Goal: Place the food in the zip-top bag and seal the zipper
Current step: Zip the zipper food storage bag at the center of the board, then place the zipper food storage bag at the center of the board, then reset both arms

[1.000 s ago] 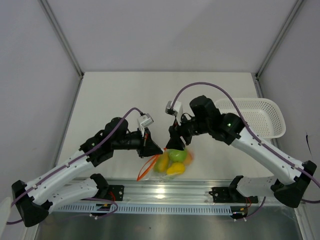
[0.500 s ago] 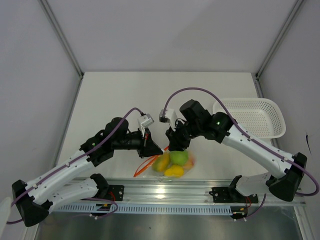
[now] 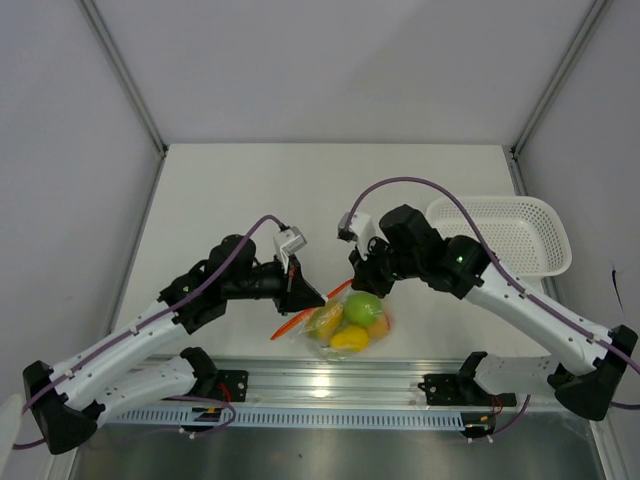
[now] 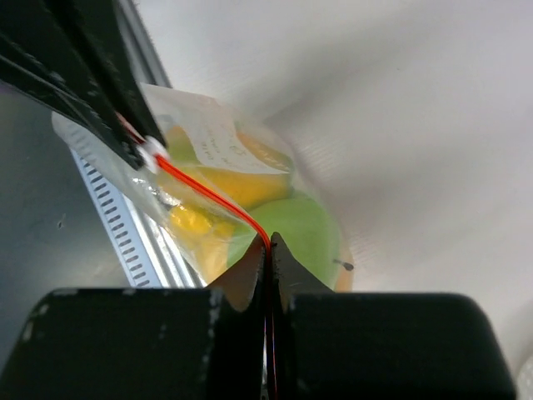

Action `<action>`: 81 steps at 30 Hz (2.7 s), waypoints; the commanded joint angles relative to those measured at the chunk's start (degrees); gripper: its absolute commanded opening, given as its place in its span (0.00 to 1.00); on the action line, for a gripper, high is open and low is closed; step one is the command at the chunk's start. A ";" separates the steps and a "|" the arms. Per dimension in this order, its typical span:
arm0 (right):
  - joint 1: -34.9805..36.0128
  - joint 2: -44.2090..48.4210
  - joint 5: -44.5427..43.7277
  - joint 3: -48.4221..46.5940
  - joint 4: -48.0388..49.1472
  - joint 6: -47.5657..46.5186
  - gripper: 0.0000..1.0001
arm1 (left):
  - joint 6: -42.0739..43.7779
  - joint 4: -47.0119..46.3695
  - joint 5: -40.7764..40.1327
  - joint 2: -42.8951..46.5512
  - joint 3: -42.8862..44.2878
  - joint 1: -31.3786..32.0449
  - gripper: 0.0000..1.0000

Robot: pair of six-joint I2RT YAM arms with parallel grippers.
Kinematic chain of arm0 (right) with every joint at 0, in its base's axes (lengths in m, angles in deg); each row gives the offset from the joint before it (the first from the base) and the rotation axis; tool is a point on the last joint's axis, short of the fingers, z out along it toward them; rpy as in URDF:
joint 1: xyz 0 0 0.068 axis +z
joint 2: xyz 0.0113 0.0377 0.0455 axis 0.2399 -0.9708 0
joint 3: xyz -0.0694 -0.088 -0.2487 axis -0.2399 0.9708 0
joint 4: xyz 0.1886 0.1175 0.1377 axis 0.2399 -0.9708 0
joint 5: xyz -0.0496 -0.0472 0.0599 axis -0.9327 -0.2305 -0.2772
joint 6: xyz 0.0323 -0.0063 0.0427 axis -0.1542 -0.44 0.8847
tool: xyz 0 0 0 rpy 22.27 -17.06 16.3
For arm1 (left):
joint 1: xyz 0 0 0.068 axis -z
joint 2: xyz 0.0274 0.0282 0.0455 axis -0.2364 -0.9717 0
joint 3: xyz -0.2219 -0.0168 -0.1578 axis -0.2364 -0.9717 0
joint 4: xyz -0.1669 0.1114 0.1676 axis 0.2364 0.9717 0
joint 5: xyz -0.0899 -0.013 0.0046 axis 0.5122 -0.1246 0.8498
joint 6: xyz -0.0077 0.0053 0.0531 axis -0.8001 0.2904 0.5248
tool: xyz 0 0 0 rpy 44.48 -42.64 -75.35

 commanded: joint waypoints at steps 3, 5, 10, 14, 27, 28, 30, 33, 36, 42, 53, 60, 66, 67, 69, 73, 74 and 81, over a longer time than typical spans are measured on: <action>-5.05 7.46 -9.41 4.28 6.53 4.72 0.00 | 1.52 4.04 -0.25 3.48 1.37 0.02 0.01; -6.37 9.56 -10.03 5.51 7.41 5.33 0.00 | 1.96 5.71 -0.86 4.27 1.72 0.11 0.01; -9.18 12.47 -10.20 9.03 8.46 6.30 0.00 | 2.75 8.70 -2.79 7.08 1.63 -0.07 0.00; -9.71 13.36 -10.91 10.70 8.56 8.41 0.00 | 2.40 9.93 -3.59 9.37 0.23 -0.07 0.01; -10.06 14.41 -13.46 12.37 9.78 11.31 0.00 | 1.43 14.94 -6.84 16.05 -1.35 -0.07 0.01; -10.06 14.32 -13.37 12.37 9.87 11.40 0.00 | 1.43 15.29 -6.84 16.23 -1.61 -0.07 0.01; -10.06 14.06 -13.11 12.46 9.78 11.66 0.00 | 1.08 15.56 -7.01 17.01 -1.97 -0.07 0.01; -9.98 13.97 -11.09 12.98 10.40 12.10 0.00 | 0.38 15.30 -7.72 17.98 -3.20 -0.07 0.00; -9.54 13.71 -9.34 13.60 12.07 12.98 0.00 | -0.15 14.42 -8.60 18.16 -3.64 -0.07 0.12; -5.59 11.34 -10.73 14.39 14.27 14.39 0.00 | -1.12 15.29 -15.97 17.99 -1.19 -0.07 0.77; -8.90 1.24 -14.69 9.13 16.64 14.65 0.00 | 1.52 19.42 -32.13 25.27 4.88 -0.07 1.00; -18.04 -10.79 -15.92 1.05 19.36 17.64 0.00 | 2.40 21.09 -32.69 31.61 4.80 0.02 1.00; -23.59 -26.25 -15.40 -10.20 16.73 20.10 0.00 | 1.26 22.85 -28.20 32.49 3.84 -0.07 1.00; -24.21 -27.93 -15.39 -11.52 16.38 20.19 0.00 | 1.25 23.20 -28.11 32.75 3.74 -0.07 0.99; -24.30 -31.10 -16.09 -15.83 15.15 19.67 0.00 | 0.99 23.90 -28.55 33.63 3.48 0.02 0.99; -24.56 -39.26 -19.25 -23.03 12.87 18.35 0.11 | 0.38 25.40 -28.90 34.77 3.31 -0.07 0.99; -24.65 -40.51 -19.87 -24.70 11.73 18.17 0.18 | 0.20 25.75 -28.81 34.86 3.22 -0.07 1.00; -24.22 -40.70 -30.39 -27.71 7.07 20.10 0.99 | -3.40 23.04 -27.50 36.53 -0.38 -0.07 0.99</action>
